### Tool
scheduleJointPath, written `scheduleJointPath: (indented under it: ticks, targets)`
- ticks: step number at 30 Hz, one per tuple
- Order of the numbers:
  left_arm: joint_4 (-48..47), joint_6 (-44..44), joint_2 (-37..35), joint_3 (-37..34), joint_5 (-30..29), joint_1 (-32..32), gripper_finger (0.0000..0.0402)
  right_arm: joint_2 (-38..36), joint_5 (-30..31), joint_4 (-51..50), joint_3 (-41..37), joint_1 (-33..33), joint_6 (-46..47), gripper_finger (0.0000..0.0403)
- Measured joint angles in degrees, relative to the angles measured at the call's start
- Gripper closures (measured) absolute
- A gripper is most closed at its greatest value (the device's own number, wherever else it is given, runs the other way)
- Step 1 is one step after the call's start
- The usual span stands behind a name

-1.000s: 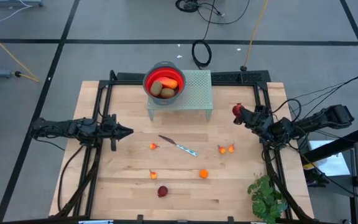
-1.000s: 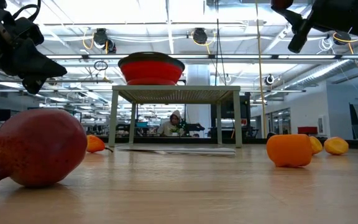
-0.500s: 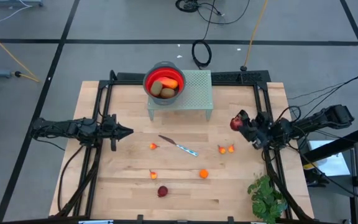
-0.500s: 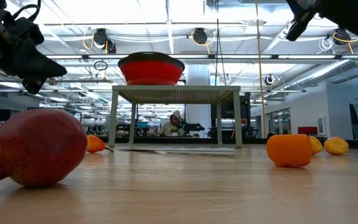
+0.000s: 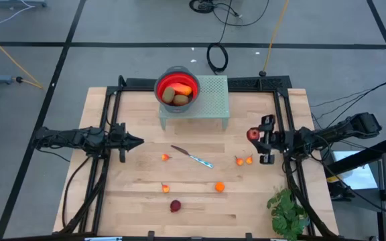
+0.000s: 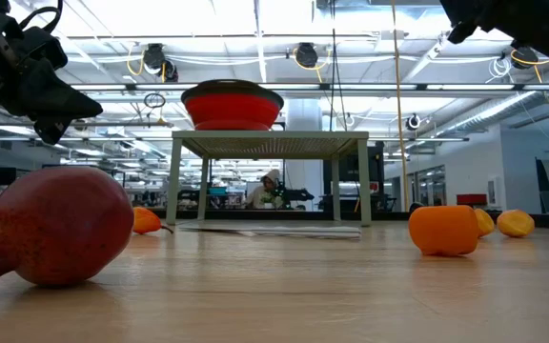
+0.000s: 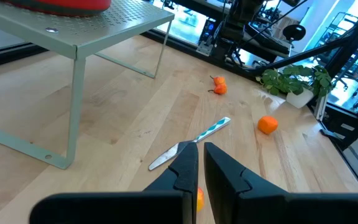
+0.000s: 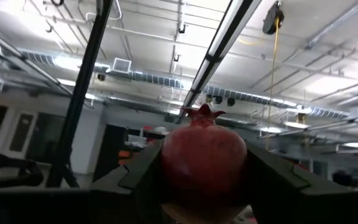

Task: Pick & Place Fruit
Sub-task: Put the pomegranate into the red strainer bowl

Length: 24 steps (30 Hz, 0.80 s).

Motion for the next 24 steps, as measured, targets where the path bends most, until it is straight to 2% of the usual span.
scheduleJointPath:
  ticks: [5,14,19,24]
  targets:
    - [0.00,-0.02,0.00,0.00,-0.02,0.00,0.0376,0.00,0.00,0.02,0.00,0.00,-3.55,0.0223]
    - [0.00,-0.02,0.00,0.00,-0.01,0.00,0.0376,-0.02,0.11,-1.40,0.00,0.00,-0.68,0.0222]
    - [0.02,-0.02,0.00,0.00,0.00,0.00,0.0376,-0.02,0.16,-9.54,0.11,0.00,2.71,0.0222]
    - [0.01,-0.02,0.00,0.00,-0.02,-0.02,0.0376,0.00,0.41,-22.63,2.60,0.00,6.16,0.0223]
